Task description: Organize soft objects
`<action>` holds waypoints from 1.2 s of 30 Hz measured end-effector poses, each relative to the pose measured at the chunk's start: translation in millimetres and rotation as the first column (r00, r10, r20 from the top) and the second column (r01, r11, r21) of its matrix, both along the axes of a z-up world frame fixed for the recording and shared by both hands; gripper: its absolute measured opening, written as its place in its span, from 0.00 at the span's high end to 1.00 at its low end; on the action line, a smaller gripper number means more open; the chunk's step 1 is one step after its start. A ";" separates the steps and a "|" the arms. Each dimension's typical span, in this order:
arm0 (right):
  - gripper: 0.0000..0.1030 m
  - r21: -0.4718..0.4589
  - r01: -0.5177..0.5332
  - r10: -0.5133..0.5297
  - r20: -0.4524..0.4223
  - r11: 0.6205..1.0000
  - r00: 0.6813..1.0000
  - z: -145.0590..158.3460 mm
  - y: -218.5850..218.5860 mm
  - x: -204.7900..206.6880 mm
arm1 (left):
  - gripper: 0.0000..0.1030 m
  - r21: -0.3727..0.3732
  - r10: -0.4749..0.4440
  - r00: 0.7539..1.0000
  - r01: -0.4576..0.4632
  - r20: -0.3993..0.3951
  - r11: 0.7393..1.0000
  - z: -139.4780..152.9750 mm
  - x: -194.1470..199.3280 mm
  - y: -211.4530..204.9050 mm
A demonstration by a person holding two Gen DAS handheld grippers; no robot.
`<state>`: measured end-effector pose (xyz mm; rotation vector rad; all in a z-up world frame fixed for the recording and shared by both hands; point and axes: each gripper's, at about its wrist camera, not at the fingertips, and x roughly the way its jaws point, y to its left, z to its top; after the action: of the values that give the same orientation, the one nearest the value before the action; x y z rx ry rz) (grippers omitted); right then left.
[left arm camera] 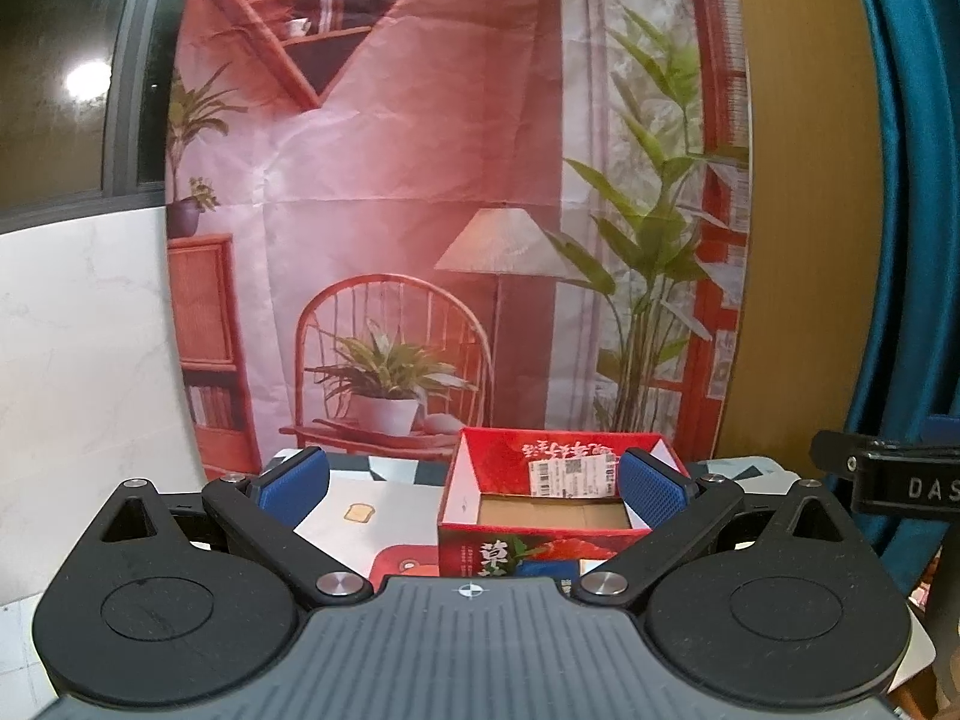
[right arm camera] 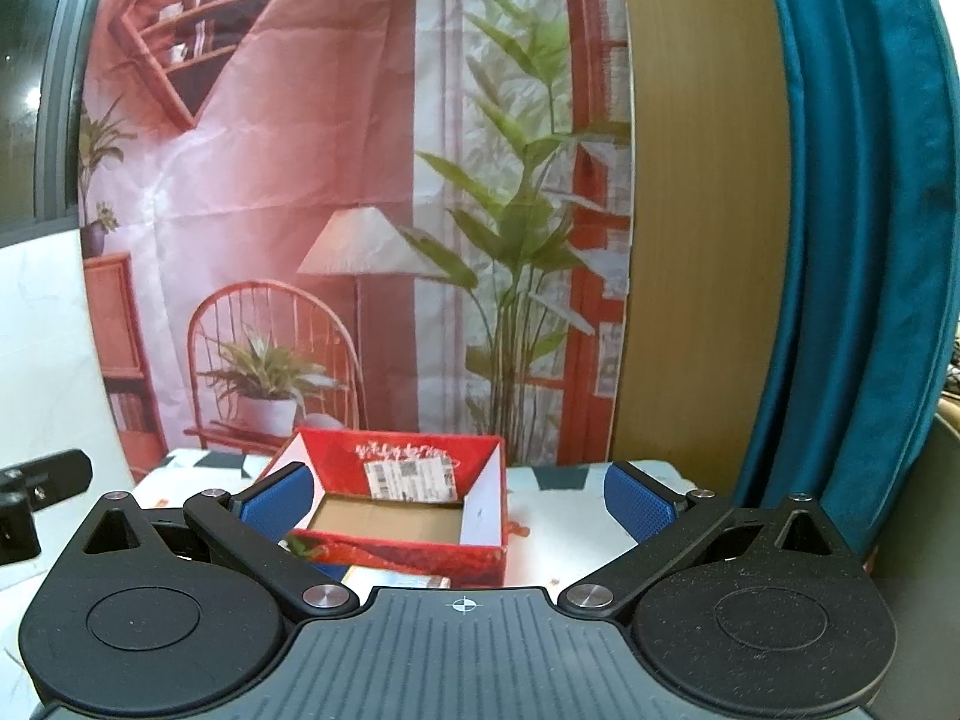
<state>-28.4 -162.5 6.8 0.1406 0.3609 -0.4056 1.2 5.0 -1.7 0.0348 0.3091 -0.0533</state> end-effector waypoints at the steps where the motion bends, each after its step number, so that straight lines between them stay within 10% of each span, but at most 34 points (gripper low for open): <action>1: 0.00 -0.002 -0.004 0.004 0.000 1.000 1.000 -0.3 1.2 -0.1 | 0.00 -0.003 0.000 1.000 0.000 0.002 1.000 0.3 -0.3 -0.2; 36: 0.00 -0.005 0.005 -0.005 -0.002 1.000 1.000 -2.0 -1.5 0.2 | 0.00 -0.003 -0.005 1.000 0.005 -0.013 1.000 -3.3 2.1 -4.5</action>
<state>-28.1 -163.9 4.8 0.1361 0.3613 -0.4114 3.3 0.5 -5.0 0.0318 0.3218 -0.0591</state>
